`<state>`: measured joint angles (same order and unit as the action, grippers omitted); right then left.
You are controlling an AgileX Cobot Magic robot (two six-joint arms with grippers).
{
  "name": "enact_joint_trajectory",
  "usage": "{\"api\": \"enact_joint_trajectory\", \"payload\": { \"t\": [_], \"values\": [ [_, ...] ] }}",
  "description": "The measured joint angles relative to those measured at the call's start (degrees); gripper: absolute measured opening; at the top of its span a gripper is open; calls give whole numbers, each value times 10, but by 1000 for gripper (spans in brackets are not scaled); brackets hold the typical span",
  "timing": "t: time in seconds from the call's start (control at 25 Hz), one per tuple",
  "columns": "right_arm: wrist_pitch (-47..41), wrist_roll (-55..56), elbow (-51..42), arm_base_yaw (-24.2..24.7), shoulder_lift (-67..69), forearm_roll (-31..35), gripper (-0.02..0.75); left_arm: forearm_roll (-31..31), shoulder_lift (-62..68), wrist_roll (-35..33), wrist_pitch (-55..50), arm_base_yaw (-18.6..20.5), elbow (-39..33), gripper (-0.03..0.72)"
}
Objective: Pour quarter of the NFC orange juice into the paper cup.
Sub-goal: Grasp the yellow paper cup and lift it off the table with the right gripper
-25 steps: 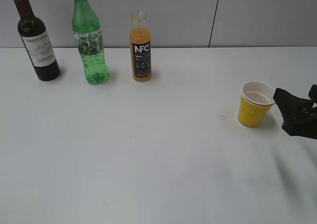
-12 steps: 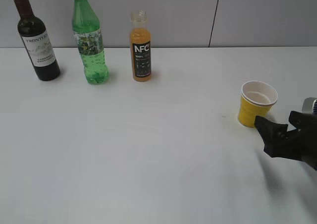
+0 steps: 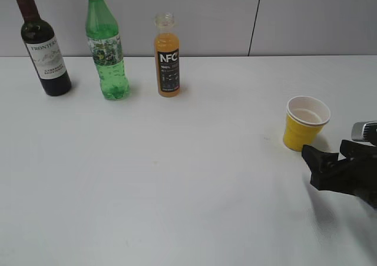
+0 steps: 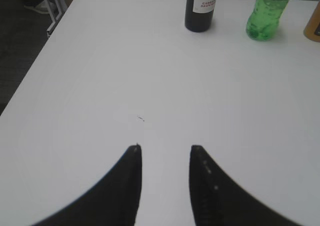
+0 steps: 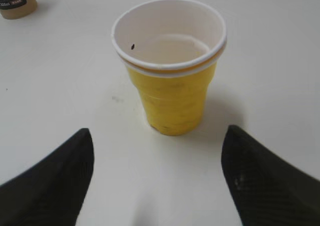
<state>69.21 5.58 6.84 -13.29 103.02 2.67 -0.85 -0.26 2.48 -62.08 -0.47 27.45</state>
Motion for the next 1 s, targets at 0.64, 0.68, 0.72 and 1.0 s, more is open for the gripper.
{"api": "enact_joint_trajectory", "payload": {
  "t": [0.64,0.68,0.72,1.0],
  "values": [
    [1,3,76,0,103,-6,675,0,0,0,0,0,0,238],
    [1,7,82,0,108,-6,675,0,0,0,0,0,0,238],
    [1,11,88,0,113,-6,675,0,0,0,0,0,0,239],
    [2,37,124,0,151,10,675,0,0,0,0,0,0,239]
  ]
}}
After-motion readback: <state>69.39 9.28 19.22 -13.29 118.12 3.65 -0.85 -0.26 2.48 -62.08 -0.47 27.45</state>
